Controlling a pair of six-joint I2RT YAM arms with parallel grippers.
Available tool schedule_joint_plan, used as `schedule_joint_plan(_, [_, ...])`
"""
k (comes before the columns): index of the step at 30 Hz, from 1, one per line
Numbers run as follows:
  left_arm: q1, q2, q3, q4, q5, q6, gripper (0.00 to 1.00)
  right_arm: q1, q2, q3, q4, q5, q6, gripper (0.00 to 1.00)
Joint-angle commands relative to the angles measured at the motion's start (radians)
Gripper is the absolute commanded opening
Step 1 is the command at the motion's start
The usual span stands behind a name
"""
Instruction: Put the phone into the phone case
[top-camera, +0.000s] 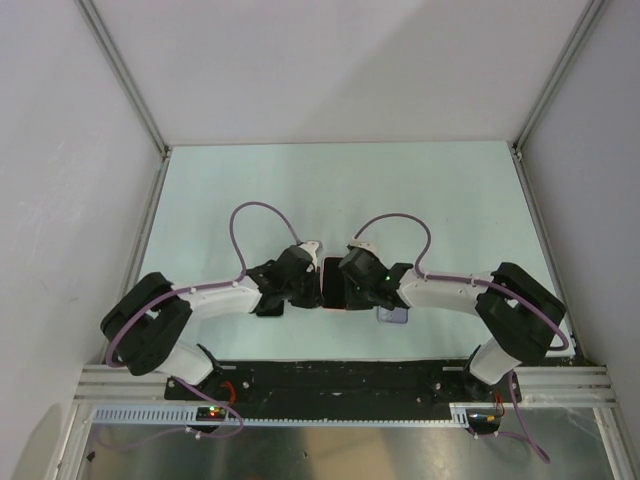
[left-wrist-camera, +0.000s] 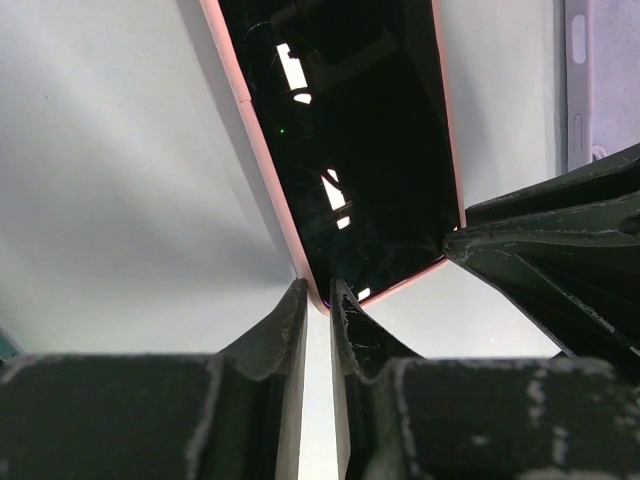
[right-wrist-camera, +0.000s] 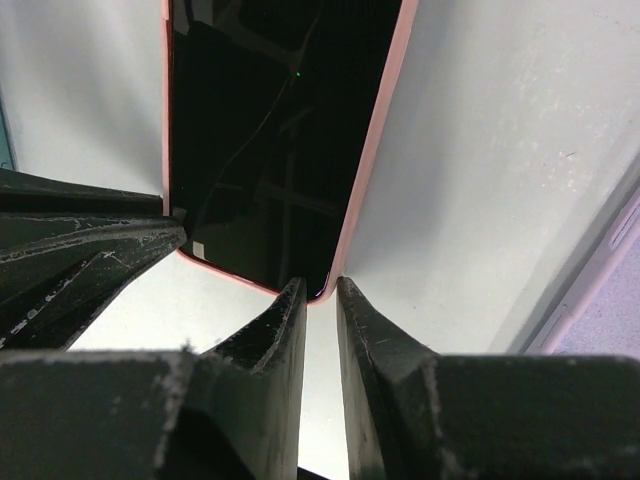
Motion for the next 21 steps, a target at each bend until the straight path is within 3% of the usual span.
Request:
schedule_joint_plan(1, [-0.021, 0.051, -0.036, -0.036, -0.042, 0.027, 0.16, 0.009, 0.048, 0.005, -0.066, 0.074, 0.002, 0.22])
schedule_joint_plan(5, [-0.025, 0.058, -0.03, -0.037, -0.055, 0.023, 0.15, 0.008, 0.062, 0.005, -0.062, 0.065, 0.0, 0.21])
schedule_joint_plan(13, [-0.023, 0.037, 0.032, -0.05, -0.06, 0.028, 0.15, -0.073, 0.062, 0.003, 0.015, -0.072, -0.022, 0.06])
schedule_joint_plan(17, [-0.012, 0.051, 0.062, -0.053, -0.043, 0.026, 0.16, -0.102, 0.08, 0.006, 0.036, -0.118, -0.027, 0.06])
schedule_joint_plan(21, [0.009, 0.055, 0.106, -0.046, -0.03, 0.023, 0.22, -0.133, 0.078, 0.006, 0.069, -0.154, -0.027, 0.21])
